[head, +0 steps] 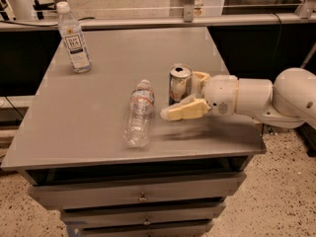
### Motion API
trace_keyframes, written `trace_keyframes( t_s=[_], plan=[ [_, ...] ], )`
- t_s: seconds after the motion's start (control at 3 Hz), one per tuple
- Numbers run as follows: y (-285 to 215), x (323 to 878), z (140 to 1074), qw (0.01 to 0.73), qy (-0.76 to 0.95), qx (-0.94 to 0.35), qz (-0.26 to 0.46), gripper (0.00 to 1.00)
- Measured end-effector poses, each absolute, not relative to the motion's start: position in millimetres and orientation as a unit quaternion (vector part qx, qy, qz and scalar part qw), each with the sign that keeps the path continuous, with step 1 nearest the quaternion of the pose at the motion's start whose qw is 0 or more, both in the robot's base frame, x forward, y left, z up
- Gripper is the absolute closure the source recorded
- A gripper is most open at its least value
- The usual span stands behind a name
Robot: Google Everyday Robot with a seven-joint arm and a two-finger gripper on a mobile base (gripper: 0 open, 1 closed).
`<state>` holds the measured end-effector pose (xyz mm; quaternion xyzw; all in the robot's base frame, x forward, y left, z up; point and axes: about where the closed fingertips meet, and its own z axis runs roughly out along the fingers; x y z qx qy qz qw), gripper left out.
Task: Move redbull can near water bottle
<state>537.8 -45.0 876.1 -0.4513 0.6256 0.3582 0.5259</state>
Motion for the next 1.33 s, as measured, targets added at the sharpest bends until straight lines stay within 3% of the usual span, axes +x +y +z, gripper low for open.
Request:
trace_keyframes(
  t_s=[0.33,1.33],
  plan=[
    [-56,539,877,0.528,0.63,-0.454,0.345,0.0],
    [-190,557,883,0.561,0.685,-0.412,0.215,0.0]
  ],
)
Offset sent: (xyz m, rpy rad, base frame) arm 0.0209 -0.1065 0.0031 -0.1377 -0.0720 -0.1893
